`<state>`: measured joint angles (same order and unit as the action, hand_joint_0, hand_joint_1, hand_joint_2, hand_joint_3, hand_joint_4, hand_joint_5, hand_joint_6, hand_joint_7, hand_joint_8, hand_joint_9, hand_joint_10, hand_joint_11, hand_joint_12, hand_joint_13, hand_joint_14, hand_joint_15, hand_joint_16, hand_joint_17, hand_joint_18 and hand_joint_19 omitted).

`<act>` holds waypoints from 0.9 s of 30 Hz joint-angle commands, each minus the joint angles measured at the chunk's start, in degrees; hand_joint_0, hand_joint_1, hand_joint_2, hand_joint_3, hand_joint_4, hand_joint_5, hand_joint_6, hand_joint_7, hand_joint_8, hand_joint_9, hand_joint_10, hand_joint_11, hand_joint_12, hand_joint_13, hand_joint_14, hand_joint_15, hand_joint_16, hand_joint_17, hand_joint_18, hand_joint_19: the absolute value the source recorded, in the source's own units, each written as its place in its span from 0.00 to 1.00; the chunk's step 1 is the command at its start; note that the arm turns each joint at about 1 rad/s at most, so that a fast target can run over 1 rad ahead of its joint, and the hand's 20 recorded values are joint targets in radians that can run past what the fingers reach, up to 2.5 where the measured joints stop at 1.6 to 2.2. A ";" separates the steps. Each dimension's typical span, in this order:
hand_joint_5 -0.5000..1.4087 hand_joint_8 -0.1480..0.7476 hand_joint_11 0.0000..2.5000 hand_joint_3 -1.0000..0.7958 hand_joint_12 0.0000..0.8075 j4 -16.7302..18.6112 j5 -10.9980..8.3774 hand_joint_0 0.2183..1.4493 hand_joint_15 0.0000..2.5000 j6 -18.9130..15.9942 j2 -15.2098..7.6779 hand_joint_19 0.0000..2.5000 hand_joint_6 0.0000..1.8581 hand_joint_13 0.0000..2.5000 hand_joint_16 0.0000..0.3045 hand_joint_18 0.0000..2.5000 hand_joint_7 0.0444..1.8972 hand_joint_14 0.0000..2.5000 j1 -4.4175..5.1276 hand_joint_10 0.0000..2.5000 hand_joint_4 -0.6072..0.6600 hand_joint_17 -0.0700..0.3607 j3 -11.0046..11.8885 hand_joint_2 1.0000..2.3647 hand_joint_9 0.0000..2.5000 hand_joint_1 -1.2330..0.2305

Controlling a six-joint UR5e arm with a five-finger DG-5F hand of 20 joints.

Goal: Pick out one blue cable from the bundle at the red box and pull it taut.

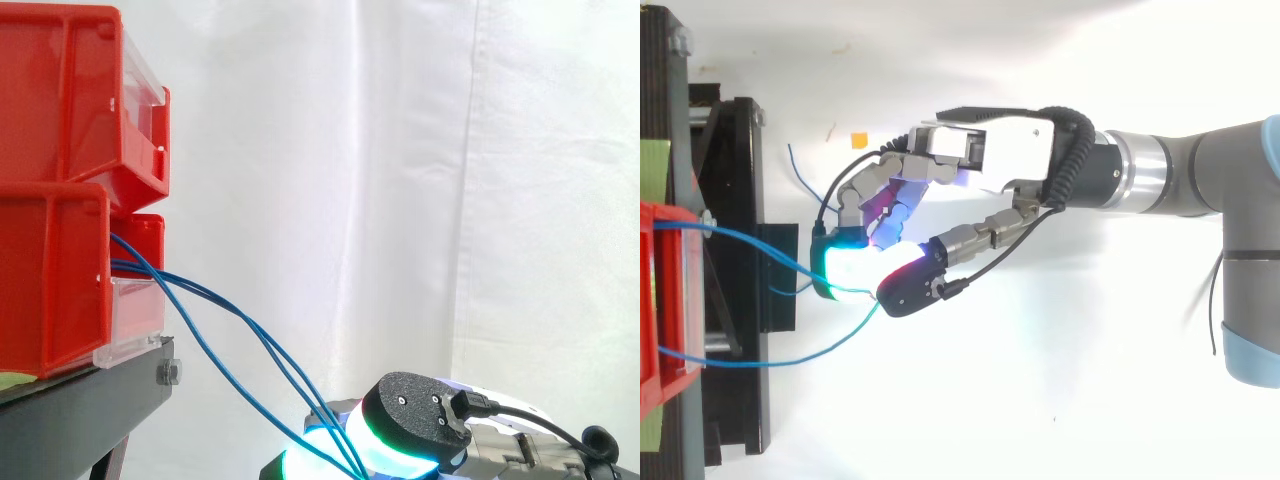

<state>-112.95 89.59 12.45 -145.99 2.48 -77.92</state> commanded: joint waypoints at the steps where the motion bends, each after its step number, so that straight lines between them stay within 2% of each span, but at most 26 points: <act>1: 0.19 0.59 0.26 0.54 0.60 -0.26 -0.12 0.32 0.13 -0.58 0.00 0.21 0.46 0.33 0.23 0.31 0.46 0.01 -0.02 0.01 0.68 0.53 0.05 0.01 0.47 0.47; 3: 0.19 0.55 0.27 0.44 0.55 -0.96 -0.30 0.31 0.14 -2.08 0.00 0.23 0.43 0.33 0.20 0.28 0.49 0.01 -0.02 0.01 0.65 0.48 0.14 0.01 0.46 0.44; 5: 0.20 0.54 0.27 0.38 0.54 -1.31 -0.30 0.30 0.14 -2.43 0.00 0.24 0.42 0.32 0.19 0.28 0.50 0.01 0.07 0.01 0.65 0.47 0.14 0.01 0.46 0.44; 11: 0.20 0.54 0.27 0.28 0.55 -2.45 -0.38 0.27 0.14 -2.78 0.00 0.24 0.40 0.33 0.20 0.29 0.52 0.01 0.16 0.01 0.66 0.48 0.23 0.00 0.46 0.44; 16: 0.20 0.55 0.28 0.28 0.55 -2.45 -0.38 0.26 0.15 -2.87 0.00 0.24 0.40 0.35 0.20 0.30 0.53 0.01 0.24 0.01 0.66 0.48 0.23 0.00 0.48 0.37; 19: 0.19 0.52 0.29 0.28 0.53 -2.63 -0.38 0.31 0.16 -2.87 0.00 0.25 0.43 0.35 0.19 0.30 0.51 0.01 0.33 0.01 0.63 0.46 0.23 0.00 0.47 0.31; 21: 0.19 0.52 0.30 0.33 0.53 -2.80 -0.38 0.35 0.16 -2.87 0.00 0.24 0.45 0.36 0.19 0.30 0.50 0.01 0.51 0.01 0.60 0.46 0.23 0.01 0.47 0.30; 24: 0.18 0.52 0.30 0.41 0.53 -2.89 -0.38 0.35 0.16 -2.87 0.09 0.25 0.48 0.36 0.19 0.31 0.49 0.01 0.59 0.01 0.57 0.46 0.23 0.01 0.49 0.29; 27: 0.19 0.52 0.31 0.44 0.53 -2.89 -0.38 0.34 0.17 -2.87 0.00 0.25 0.48 0.37 0.19 0.31 0.49 0.01 0.59 0.01 0.56 0.46 0.40 0.02 0.49 0.30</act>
<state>-115.80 89.21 9.58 -145.94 3.03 -77.67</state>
